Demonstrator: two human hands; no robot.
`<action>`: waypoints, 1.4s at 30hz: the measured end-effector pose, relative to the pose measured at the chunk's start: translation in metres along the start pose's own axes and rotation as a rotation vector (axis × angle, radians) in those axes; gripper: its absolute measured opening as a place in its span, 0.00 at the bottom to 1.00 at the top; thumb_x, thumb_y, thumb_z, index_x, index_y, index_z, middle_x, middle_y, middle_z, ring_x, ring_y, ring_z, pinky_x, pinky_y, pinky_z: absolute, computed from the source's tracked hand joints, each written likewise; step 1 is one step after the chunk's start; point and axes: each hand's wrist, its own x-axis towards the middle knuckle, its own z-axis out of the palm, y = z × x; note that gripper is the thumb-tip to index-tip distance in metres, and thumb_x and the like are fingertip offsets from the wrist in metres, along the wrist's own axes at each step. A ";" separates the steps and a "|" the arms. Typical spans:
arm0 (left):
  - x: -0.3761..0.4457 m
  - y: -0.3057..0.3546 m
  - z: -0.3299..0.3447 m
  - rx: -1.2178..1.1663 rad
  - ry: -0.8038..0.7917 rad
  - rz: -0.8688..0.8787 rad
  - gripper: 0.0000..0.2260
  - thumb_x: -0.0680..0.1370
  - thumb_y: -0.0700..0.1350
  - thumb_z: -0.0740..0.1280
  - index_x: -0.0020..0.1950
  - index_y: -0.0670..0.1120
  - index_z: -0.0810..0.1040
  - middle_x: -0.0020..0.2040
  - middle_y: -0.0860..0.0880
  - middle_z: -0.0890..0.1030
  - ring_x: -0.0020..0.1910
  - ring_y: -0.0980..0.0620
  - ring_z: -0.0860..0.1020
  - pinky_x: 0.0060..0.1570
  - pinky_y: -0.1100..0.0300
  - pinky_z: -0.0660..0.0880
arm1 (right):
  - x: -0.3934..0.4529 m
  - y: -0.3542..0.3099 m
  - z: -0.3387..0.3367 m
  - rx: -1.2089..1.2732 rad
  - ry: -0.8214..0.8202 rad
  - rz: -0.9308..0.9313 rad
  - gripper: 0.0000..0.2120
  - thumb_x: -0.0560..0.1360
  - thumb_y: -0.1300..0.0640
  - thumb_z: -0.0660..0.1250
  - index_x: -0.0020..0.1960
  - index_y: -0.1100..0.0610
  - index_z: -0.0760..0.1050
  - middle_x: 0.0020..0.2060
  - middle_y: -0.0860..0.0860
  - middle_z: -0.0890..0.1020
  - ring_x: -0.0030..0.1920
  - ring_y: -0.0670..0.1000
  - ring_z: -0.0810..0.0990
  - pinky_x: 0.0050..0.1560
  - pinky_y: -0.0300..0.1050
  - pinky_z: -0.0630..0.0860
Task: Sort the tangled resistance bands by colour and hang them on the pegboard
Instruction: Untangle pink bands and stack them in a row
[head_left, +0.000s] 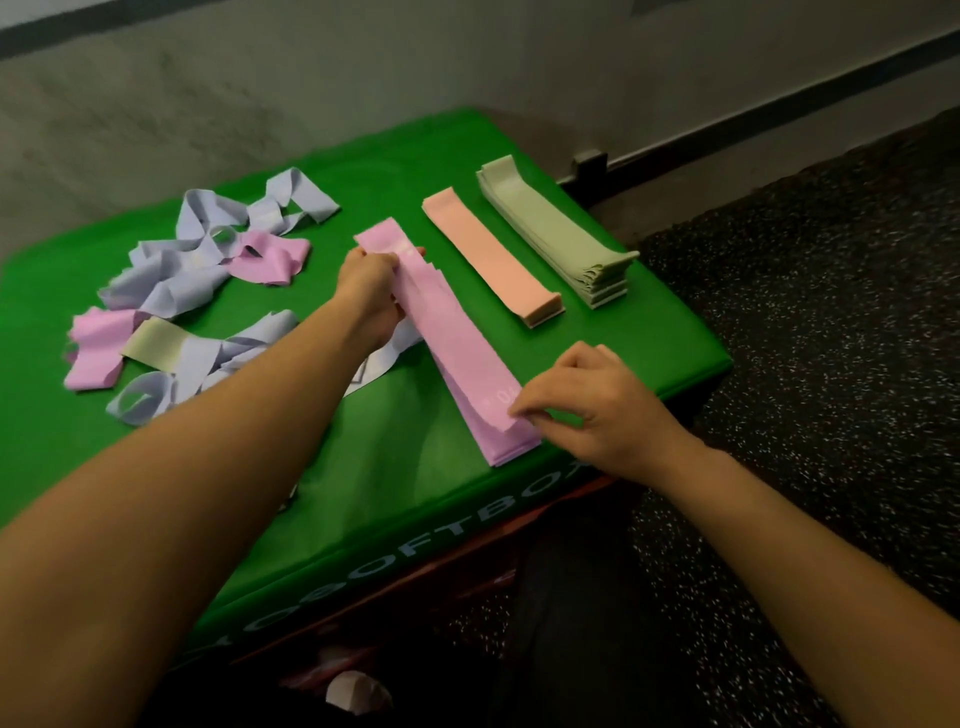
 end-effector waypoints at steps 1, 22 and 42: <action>0.005 -0.002 0.002 0.026 0.009 -0.004 0.14 0.82 0.34 0.55 0.65 0.45 0.68 0.56 0.43 0.81 0.53 0.45 0.80 0.48 0.50 0.79 | -0.002 0.002 0.003 -0.032 -0.026 -0.032 0.06 0.74 0.53 0.72 0.51 0.49 0.84 0.47 0.41 0.84 0.45 0.48 0.73 0.41 0.50 0.71; 0.060 -0.025 0.007 0.747 0.086 0.244 0.10 0.78 0.34 0.64 0.56 0.46 0.76 0.48 0.49 0.78 0.42 0.52 0.77 0.37 0.60 0.77 | -0.009 0.019 0.018 -0.001 -0.256 -0.047 0.08 0.75 0.50 0.68 0.51 0.48 0.84 0.43 0.44 0.80 0.45 0.46 0.73 0.43 0.44 0.70; -0.023 0.009 -0.168 1.004 0.069 0.606 0.05 0.80 0.42 0.66 0.54 0.48 0.77 0.50 0.49 0.80 0.45 0.51 0.77 0.39 0.64 0.75 | 0.069 -0.048 0.038 0.055 -0.200 0.161 0.09 0.79 0.53 0.65 0.57 0.51 0.82 0.48 0.45 0.80 0.50 0.44 0.72 0.53 0.42 0.70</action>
